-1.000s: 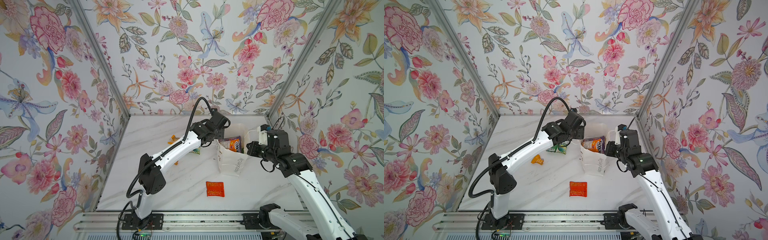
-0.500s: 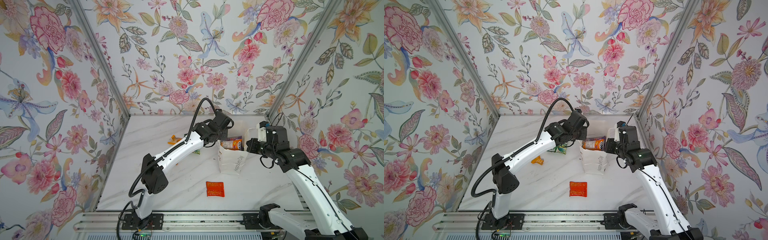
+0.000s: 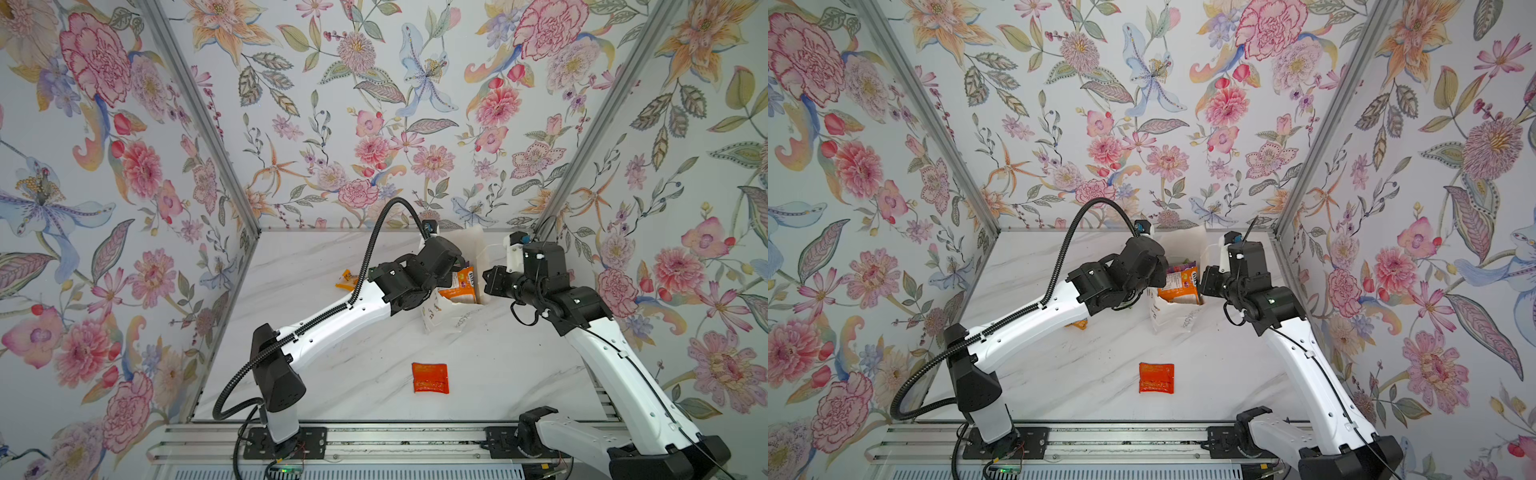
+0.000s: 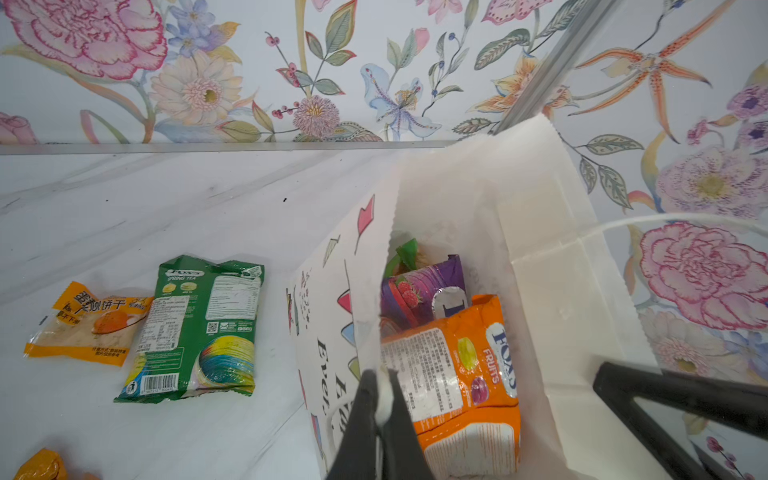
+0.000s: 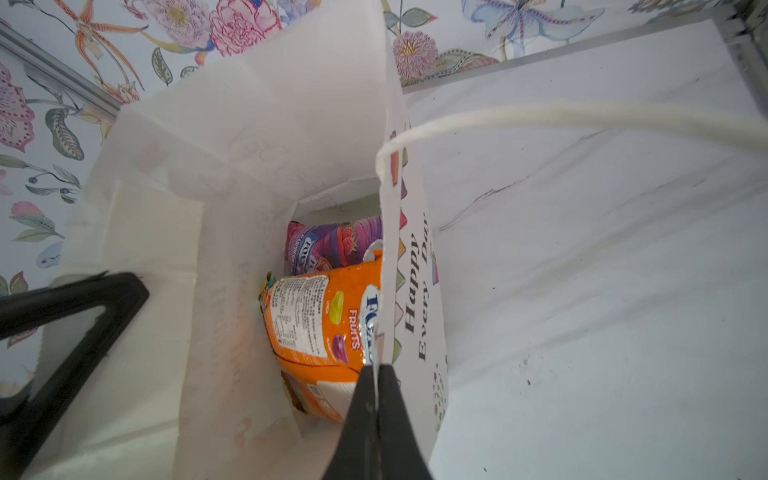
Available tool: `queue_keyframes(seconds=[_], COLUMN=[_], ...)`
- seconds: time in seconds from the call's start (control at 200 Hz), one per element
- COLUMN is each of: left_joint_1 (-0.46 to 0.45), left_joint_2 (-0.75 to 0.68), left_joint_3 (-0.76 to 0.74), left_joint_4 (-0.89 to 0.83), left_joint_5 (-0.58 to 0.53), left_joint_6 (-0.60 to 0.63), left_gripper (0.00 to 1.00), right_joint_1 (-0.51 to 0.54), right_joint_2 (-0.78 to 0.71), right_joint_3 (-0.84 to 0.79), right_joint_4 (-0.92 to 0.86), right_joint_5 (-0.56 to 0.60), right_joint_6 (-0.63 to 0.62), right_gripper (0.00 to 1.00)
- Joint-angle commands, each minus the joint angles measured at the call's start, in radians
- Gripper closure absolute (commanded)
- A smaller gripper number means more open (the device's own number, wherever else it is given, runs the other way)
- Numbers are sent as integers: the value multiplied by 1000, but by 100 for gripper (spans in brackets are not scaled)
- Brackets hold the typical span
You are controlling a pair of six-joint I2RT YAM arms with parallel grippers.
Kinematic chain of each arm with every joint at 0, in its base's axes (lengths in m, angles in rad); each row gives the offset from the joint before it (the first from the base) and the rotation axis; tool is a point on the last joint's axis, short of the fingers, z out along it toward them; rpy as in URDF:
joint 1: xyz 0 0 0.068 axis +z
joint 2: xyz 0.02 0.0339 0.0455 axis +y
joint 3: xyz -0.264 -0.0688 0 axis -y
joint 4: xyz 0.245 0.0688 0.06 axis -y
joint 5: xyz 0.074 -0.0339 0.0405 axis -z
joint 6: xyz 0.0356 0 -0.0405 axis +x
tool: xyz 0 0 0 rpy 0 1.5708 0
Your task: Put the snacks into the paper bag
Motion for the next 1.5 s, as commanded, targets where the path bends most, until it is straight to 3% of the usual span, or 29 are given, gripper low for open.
queue_keyframes(seconds=[0.0, 0.09, 0.185, 0.32, 0.435, 0.54, 0.681, 0.761, 0.856, 0.986, 1.191, 1.346, 1.491], left_joint_1=[44, 64, 52, 57, 57, 57, 58, 56, 51, 49, 52, 75, 89], left_joint_2=[6, 40, 29, 17, 4, -32, -99, -163, -275, -376, -523, -714, -833], left_joint_3=[-11, 14, 18, 17, 10, -24, -83, -143, -237, -319, -415, -624, -735], left_joint_4=[108, 92, 107, 113, 112, 120, 142, 178, 276, 336, 354, 521, 502], left_joint_5=[72, 206, 181, 164, 172, 154, 125, 94, 99, 90, 21, 40, -102], left_joint_6=[-37, -50, -33, -14, 1, 18, 51, 54, 75, 109, 162, 43, -24], left_gripper=[100, 100, 99, 89, 69, 61, 42, 36, 19, 4, 1, 1, 1], right_joint_1=[28, 28, 29, 28, 28, 26, 19, 11, 2, -8, -15, -16, -20], right_joint_2=[23, 35, 34, 29, 28, 19, -4, -14, -22, -37, -55, -65, -72], right_joint_3=[-50, -66, -60, -44, -50, -60, -73, -73, -69, -65, -75, -85, -82], right_joint_4=[73, 74, 74, 73, 71, 69, 68, 62, 51, 43, 35, 33, 27], right_joint_5=[-10, -3, 0, 12, 14, 20, 26, 28, 31, 41, 45, 47, 49], right_joint_6=[25, 24, 22, 21, 20, 20, 19, 20, 15, 13, 18, 21, 20], right_gripper=[100, 100, 100, 100, 100, 100, 100, 100, 100, 100, 100, 100, 100])
